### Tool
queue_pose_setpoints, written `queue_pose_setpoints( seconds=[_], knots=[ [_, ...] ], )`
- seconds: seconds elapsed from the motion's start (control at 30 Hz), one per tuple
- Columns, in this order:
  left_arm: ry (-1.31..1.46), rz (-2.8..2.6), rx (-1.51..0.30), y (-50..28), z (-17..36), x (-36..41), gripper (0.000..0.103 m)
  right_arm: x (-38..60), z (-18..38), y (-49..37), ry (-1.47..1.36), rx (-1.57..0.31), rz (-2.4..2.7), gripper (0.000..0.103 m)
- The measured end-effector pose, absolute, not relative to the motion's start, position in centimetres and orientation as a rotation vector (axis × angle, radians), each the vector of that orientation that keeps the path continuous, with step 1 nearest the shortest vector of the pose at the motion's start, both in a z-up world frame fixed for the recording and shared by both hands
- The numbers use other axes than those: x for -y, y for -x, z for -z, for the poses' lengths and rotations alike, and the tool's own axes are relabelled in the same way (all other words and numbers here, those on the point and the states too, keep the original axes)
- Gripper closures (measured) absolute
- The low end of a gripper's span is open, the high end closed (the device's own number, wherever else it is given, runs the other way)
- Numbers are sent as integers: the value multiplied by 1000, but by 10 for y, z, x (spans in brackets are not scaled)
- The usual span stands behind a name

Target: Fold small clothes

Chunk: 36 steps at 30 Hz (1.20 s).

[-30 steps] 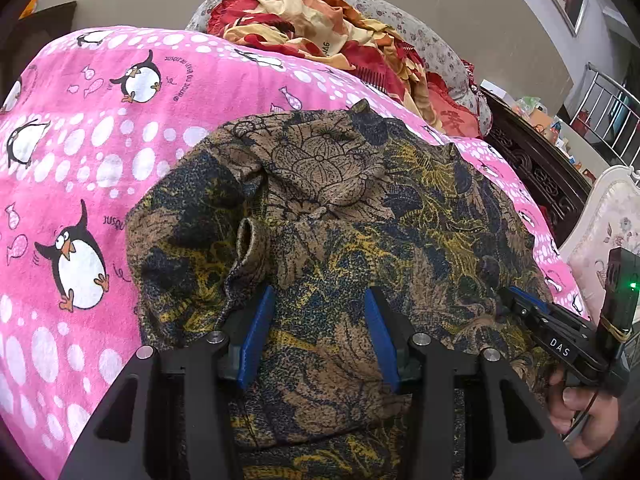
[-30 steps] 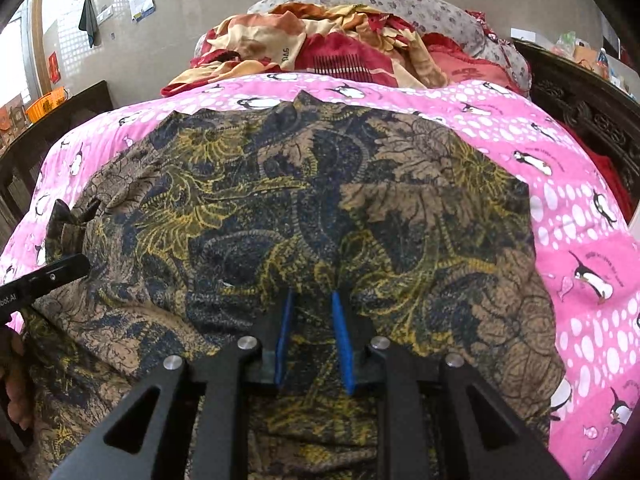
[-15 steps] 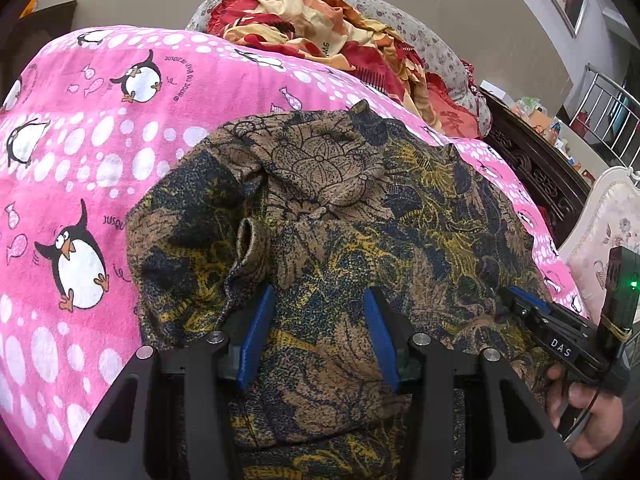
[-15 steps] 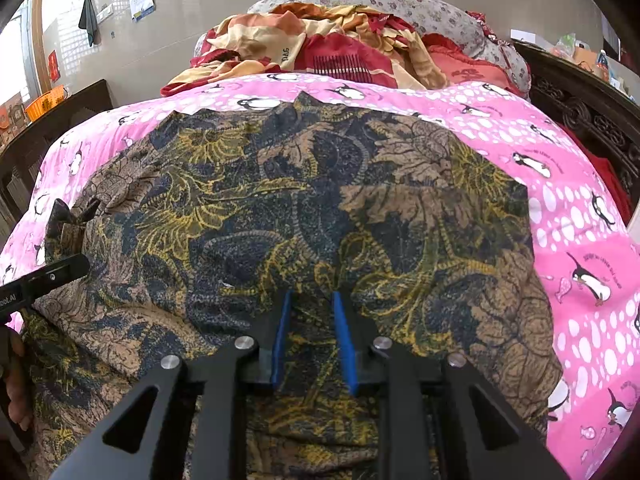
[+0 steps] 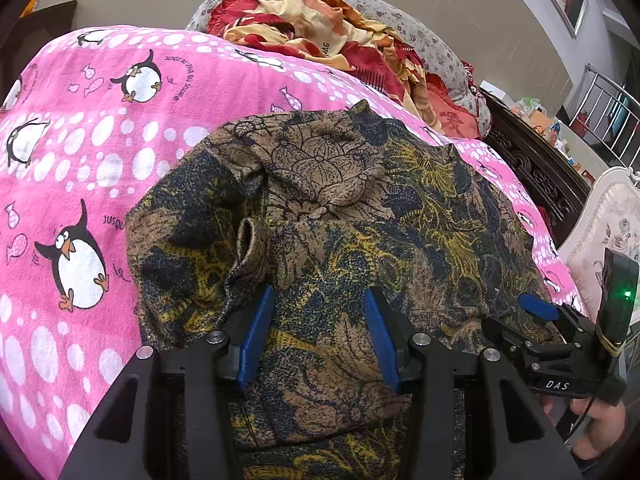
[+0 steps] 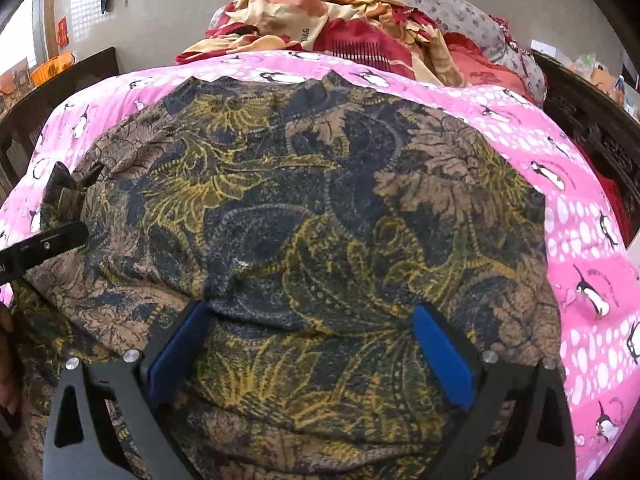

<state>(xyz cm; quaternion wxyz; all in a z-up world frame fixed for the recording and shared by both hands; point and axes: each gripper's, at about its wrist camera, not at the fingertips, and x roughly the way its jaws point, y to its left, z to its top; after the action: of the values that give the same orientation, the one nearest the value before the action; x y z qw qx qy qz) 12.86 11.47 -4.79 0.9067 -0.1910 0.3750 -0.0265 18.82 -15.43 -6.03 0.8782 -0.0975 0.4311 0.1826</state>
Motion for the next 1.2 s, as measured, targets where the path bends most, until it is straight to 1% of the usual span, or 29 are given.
queue_pose_setpoints(
  seconds=[0.27, 0.47, 0.5, 0.57, 0.6, 0.63, 0.77, 1.03, 1.2],
  knots=[
    [394, 55, -774, -129, 48, -114, 76, 150, 60, -185, 223, -901, -368, 0],
    [384, 50, -779, -129, 48, -114, 76, 155, 61, -188, 186, -909, -387, 0],
    [381, 51, -780, -129, 47, -113, 75, 155, 62, -188, 187, -910, -386, 0],
    [375, 68, -782, -130, 46, -111, 68, 153, 63, -187, 196, -907, -381, 0],
    [373, 86, -781, -131, 45, -110, 61, 153, 63, -188, 196, -907, -382, 0],
    [370, 97, -781, -131, 45, -109, 58, 154, 63, -188, 191, -908, -384, 0],
    [356, 99, -786, -132, 44, -105, 55, 154, 63, -188, 188, -908, -386, 0],
    [368, 129, -786, -134, 44, -104, 47, 154, 63, -188, 180, -906, -390, 0],
    [366, 134, -788, -135, 44, -104, 45, 155, 64, -189, 184, -906, -388, 0]
  ],
)
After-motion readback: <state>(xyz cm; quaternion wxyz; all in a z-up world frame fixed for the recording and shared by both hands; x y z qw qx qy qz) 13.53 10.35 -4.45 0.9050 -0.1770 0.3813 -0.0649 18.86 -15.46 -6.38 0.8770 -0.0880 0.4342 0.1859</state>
